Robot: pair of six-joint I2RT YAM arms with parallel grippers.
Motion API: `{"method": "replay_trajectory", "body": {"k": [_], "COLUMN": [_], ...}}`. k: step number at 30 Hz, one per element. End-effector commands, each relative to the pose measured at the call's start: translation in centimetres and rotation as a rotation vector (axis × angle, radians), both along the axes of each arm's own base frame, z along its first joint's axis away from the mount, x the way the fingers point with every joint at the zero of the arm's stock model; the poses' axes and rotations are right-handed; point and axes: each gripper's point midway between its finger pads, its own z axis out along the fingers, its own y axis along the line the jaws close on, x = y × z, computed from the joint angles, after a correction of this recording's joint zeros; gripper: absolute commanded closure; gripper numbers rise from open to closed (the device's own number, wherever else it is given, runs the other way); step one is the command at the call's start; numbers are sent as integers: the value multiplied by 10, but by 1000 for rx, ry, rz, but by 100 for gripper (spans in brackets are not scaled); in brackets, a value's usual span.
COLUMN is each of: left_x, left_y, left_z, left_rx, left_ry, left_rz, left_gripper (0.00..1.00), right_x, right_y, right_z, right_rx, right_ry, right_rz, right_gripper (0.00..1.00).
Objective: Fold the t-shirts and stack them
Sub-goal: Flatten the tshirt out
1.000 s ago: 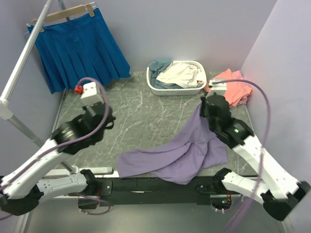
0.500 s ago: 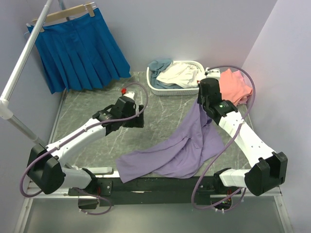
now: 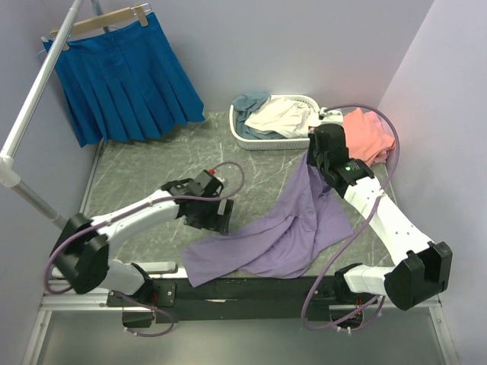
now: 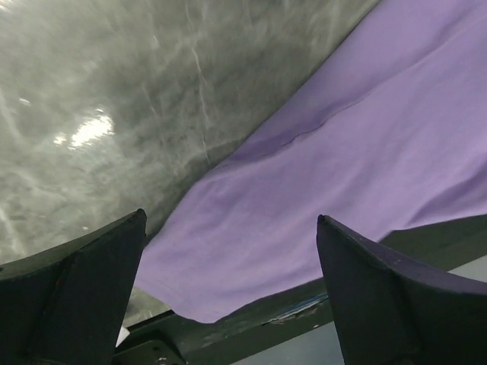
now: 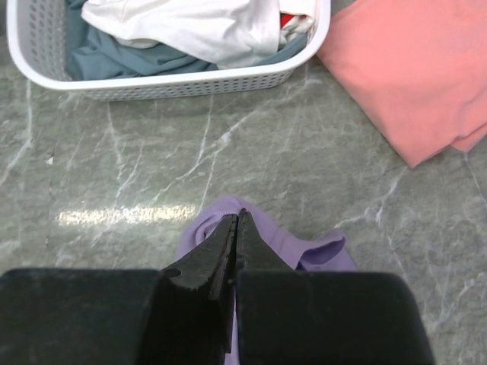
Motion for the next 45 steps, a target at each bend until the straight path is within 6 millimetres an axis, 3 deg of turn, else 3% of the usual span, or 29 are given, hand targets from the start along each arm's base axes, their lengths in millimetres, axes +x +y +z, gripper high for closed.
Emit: {"method": "replay_trajectory", "body": {"k": [1, 5, 10, 13, 14, 15, 18, 19, 23, 25, 27, 28, 30, 31, 33, 34, 39, 42, 43, 45], "left_x": [0, 3, -2, -5, -6, -7, 1, 5, 33, 57, 65, 78, 81, 85, 79, 77, 37, 13, 7, -9], "left_y": [-6, -3, 0, 7, 8, 7, 11, 12, 21, 25, 42, 47, 61, 65, 76, 84, 112, 115, 115, 102], "left_z": [-22, -49, -68, -79, -80, -79, -67, -58, 2, 56, 102, 140, 190, 226, 272, 298, 388, 415, 415, 426], "left_rx": [57, 130, 177, 224, 230, 229, 240, 252, 265, 211, 184, 153, 100, 47, -38, -78, -308, -401, -407, -492], "left_ry": [24, 60, 90, 109, 114, 114, 63, 45, -111, -241, -327, -422, -535, -622, -732, -792, -972, -989, -975, -961], "left_rz": [-15, -28, -60, -63, -66, -66, -49, -40, 39, 111, 184, 237, 303, 337, 380, 415, 452, 397, 378, 283], "left_gripper": [2, 2, 2, 11, 19, 44, 99, 99, 99, 99, 99, 99, 99, 99, 99, 99, 99, 99, 99, 99], "right_x": [-6, -9, -12, -13, -13, -13, -14, -15, -18, -24, -33, -38, -51, -58, -75, -83, -144, -183, -192, -215], "right_y": [2, 3, 2, -1, -2, -3, -6, -6, -7, -9, -13, -15, -18, -19, -20, -20, -16, -17, -18, -21], "right_z": [23, 24, 22, 22, 23, 22, 27, 30, 46, 60, 78, 83, 108, 114, 144, 149, 227, 263, 270, 287], "right_rx": [62, 68, 64, 65, 64, 61, 60, 62, 68, 77, 87, 89, 113, 117, 145, 147, 222, 269, 277, 296], "right_ry": [-76, -79, -73, -75, -76, -74, -82, -88, -111, -136, -175, -184, -245, -252, -313, -311, -478, -564, -582, -636], "right_rz": [20, 30, 32, 27, 24, 22, 14, 14, 14, 14, 11, 15, 23, 34, 65, 84, 223, 298, 311, 343], "right_gripper": [100, 100, 100, 100, 100, 100, 100, 100, 100, 100, 100, 100, 100, 100, 100, 100, 100, 100, 100, 100]}}
